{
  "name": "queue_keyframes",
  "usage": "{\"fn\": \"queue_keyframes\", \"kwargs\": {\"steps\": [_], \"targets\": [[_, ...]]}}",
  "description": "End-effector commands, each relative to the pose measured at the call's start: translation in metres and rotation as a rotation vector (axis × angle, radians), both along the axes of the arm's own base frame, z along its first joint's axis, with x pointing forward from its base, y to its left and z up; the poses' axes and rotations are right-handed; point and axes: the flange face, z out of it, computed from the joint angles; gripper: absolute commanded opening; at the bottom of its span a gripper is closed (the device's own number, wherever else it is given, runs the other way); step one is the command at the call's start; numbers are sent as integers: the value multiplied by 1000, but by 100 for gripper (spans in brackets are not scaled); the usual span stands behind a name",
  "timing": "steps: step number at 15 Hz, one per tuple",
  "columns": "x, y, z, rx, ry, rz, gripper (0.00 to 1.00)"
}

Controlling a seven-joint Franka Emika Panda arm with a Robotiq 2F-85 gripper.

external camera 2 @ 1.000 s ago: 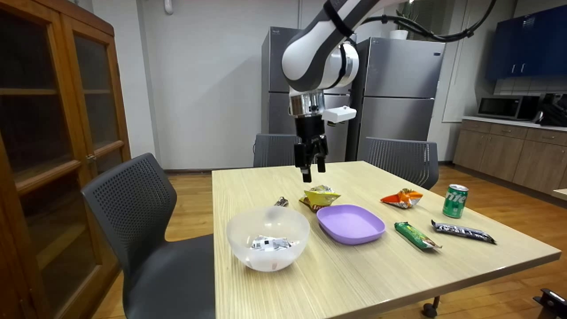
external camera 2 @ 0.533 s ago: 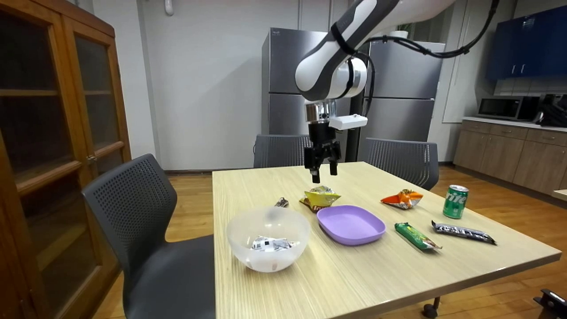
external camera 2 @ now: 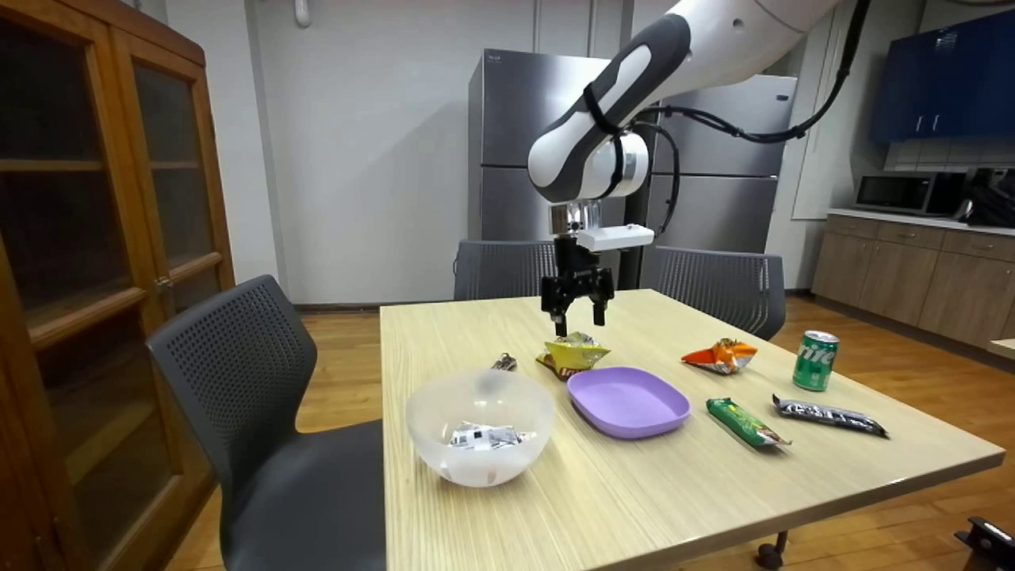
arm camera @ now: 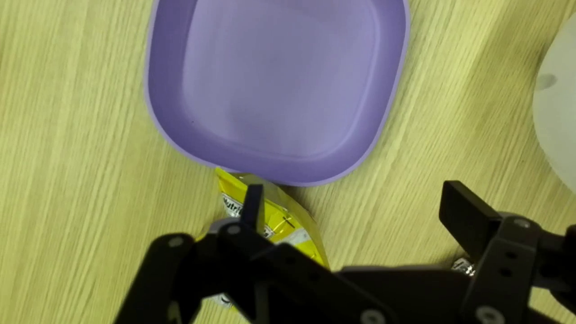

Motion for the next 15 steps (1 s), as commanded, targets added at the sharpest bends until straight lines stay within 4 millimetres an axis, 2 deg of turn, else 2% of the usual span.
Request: {"fn": "queue_keyframes", "kwargs": {"steps": [1, 9, 15], "targets": [[23, -9, -3, 10, 9, -99, 100], [47, -37, -21, 23, 27, -220, 100], [58, -49, -36, 16, 30, -249, 100]]}}
